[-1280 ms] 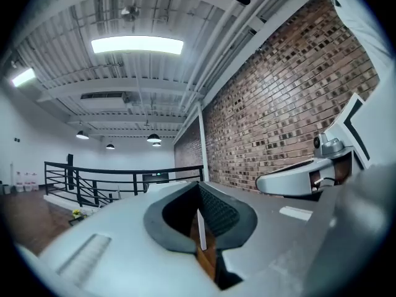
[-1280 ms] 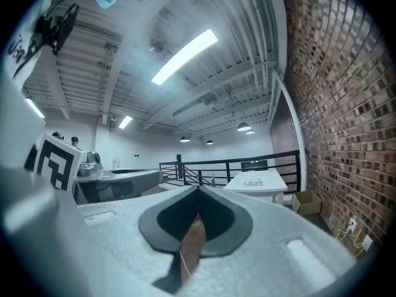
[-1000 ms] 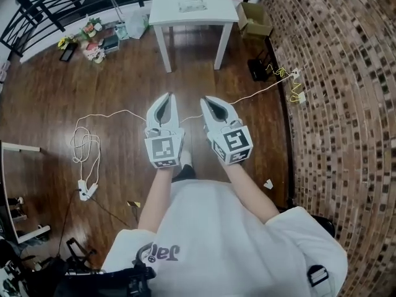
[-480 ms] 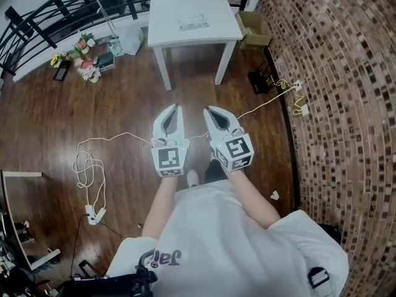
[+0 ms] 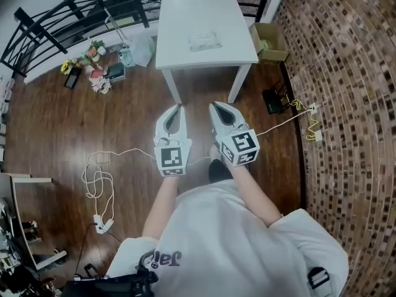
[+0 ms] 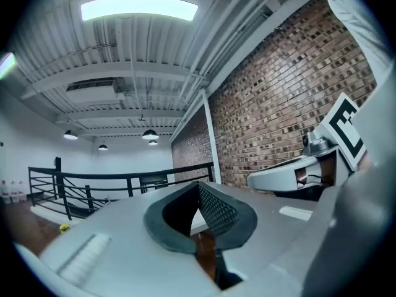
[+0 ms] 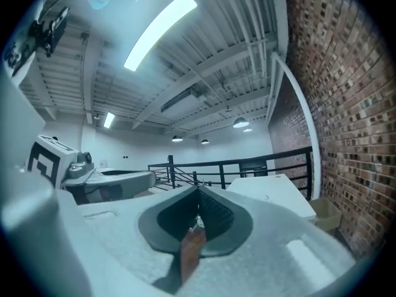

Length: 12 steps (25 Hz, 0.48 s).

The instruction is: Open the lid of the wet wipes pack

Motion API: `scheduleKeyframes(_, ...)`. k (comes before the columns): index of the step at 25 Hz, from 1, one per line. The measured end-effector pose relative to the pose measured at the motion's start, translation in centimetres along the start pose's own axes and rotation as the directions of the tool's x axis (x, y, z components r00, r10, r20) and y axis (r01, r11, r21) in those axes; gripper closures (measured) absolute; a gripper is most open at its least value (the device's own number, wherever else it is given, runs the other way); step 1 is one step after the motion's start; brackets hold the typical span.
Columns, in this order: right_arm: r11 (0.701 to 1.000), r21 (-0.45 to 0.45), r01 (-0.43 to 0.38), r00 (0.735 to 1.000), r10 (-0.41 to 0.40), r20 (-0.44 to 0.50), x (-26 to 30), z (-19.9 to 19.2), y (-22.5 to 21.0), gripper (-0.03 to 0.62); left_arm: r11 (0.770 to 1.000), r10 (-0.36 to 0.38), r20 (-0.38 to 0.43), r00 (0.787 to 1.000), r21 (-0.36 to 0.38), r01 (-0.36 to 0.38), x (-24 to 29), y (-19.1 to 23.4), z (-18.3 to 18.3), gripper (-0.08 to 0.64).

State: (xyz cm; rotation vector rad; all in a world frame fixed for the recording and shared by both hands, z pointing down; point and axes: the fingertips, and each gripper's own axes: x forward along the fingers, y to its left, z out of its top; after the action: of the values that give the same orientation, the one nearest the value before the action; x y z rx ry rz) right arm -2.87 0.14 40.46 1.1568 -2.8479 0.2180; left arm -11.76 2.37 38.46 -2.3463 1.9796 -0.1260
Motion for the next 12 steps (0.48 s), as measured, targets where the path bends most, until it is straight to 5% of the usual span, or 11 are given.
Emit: scheduleKeyframes(12, 0.994, 0.0, -0.112, 0.994, 0.112, 0.002, 12.4, 3.5, -11.5, 0.604, 1.0, 0.008, -0.005, 1.0, 0.024, -0.008, 17.3, 0.7, 0.6, 0.543)
